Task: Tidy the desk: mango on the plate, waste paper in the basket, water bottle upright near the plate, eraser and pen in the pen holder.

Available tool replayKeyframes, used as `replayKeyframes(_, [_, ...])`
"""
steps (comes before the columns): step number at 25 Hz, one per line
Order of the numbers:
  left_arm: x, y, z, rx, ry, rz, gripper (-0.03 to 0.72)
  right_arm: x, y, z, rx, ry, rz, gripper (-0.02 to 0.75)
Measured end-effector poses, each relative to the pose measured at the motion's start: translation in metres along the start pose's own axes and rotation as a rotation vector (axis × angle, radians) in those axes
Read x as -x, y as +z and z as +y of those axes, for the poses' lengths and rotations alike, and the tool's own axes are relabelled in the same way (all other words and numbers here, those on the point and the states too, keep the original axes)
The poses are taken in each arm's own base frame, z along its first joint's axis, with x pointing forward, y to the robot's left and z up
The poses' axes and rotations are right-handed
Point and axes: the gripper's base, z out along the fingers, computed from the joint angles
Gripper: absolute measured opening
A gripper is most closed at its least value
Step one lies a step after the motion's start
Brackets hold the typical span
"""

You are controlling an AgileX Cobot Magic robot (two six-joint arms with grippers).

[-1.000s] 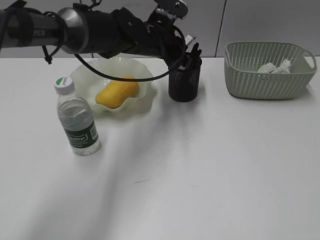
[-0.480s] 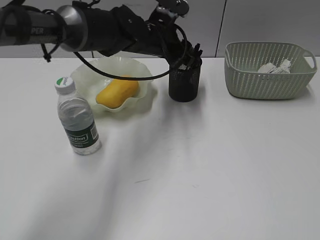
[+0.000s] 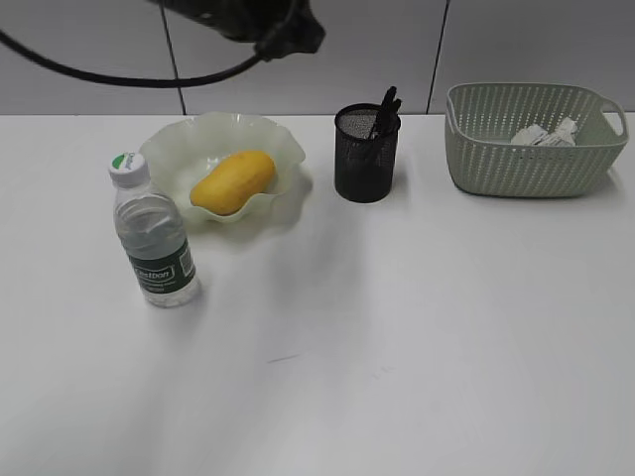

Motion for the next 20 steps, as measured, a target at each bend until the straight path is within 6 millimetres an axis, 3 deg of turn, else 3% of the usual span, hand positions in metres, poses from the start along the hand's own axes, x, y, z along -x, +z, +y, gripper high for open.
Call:
replayKeyframes(4, [-0.032, -0.062, -0.004, 0.108, -0.063, 0.101, 0.295, 0.0, 0.0, 0.0, 0.0, 0.0, 0.0, 0.246])
replayKeyframes(11, [-0.083, -0.209, -0.019, 0.303, -0.248, 0.181, 0.29, 0.0, 0.0, 0.0, 0.0, 0.0, 0.0, 0.246])
replayKeyframes(14, [-0.102, -0.278, -0.028, 0.361, -0.267, 0.107, 0.29, 0.0, 0.0, 0.0, 0.0, 0.0, 0.0, 0.246])
replayKeyframes(17, [-0.133, -0.338, -0.042, 0.384, -0.273, -0.016, 0.29, 0.0, 0.0, 0.0, 0.0, 0.0, 0.0, 0.245])
replayKeyframes(20, [-0.173, -0.373, -0.056, 0.376, -0.243, -0.105, 0.29, 0.0, 0.0, 0.0, 0.001, 0.0, 0.0, 0.245])
